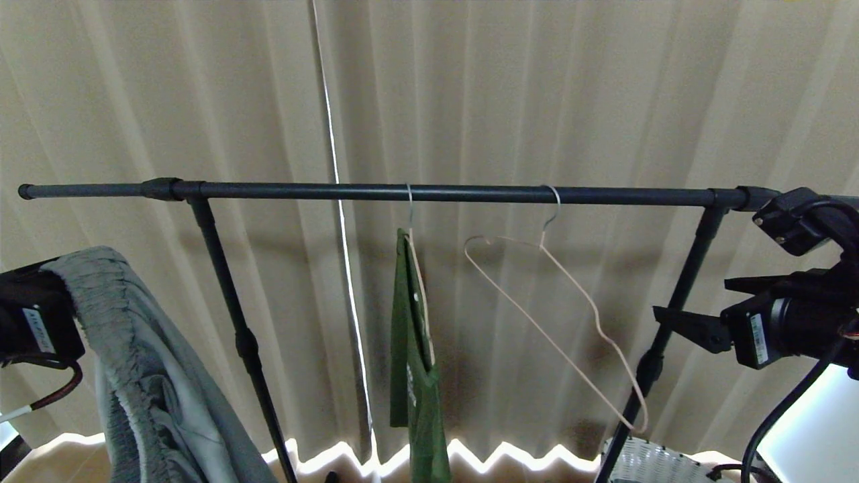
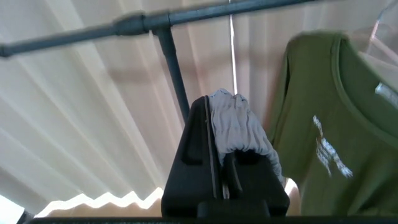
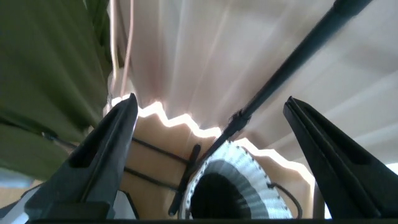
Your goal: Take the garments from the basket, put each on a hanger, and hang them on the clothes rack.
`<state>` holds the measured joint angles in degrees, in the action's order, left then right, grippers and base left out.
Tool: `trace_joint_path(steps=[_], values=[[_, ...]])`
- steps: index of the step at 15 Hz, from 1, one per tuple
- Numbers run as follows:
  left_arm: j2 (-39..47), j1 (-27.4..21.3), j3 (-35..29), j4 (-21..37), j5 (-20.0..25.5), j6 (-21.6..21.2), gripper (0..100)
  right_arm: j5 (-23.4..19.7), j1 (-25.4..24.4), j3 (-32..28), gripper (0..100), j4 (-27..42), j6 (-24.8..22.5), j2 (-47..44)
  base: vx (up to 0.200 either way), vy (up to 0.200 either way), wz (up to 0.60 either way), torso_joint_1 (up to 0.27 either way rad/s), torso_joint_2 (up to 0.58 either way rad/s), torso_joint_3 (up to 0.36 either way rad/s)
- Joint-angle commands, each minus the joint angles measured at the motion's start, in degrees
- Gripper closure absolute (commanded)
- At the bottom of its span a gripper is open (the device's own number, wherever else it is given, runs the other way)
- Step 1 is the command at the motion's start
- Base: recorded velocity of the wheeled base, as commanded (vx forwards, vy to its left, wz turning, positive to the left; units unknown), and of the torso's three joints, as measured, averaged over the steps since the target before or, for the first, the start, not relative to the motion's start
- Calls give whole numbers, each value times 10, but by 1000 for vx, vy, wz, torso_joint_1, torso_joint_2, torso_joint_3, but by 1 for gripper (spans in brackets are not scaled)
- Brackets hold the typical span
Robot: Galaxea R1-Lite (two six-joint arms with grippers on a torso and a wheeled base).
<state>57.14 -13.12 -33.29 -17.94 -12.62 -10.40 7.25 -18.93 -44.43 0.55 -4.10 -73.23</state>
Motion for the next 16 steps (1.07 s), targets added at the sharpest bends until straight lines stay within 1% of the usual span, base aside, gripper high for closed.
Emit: trace_joint_path(steps=[1, 2, 7, 9, 13, 15, 16], values=[[-1, 0, 2, -1, 0, -1, 100, 0, -1, 0, 0, 0, 0, -1, 0, 200, 0, 22, 2, 2], [-1, 0, 4, -2, 0, -1, 100, 0, -1, 0, 0, 0, 0, -1, 0, 200, 0, 7, 2, 7], [-8, -1, 22, -4, 0, -1, 100, 4, -15, 2, 0, 0, 0, -4, 0, 0, 0, 0, 0, 0], [-12, -1, 27, -4, 0, 0, 100, 17, -21, 8, 0, -6, 1, -25, 0, 0, 0, 0, 0, 0], [-12, 0, 27, -2, 0, 4, 100, 17, -24, 14, 0, -12, 8, -63, 0, 0, 0, 0, 0, 0], [-12, -1, 31, -2, 0, 3, 100, 16, -24, 14, 0, -42, 40, -99, 0, 0, 0, 0, 0, 0], [-12, -1, 31, -2, 0, 3, 100, 17, -24, 15, 0, -54, 46, -111, 0, 0, 0, 0, 0, 0]])
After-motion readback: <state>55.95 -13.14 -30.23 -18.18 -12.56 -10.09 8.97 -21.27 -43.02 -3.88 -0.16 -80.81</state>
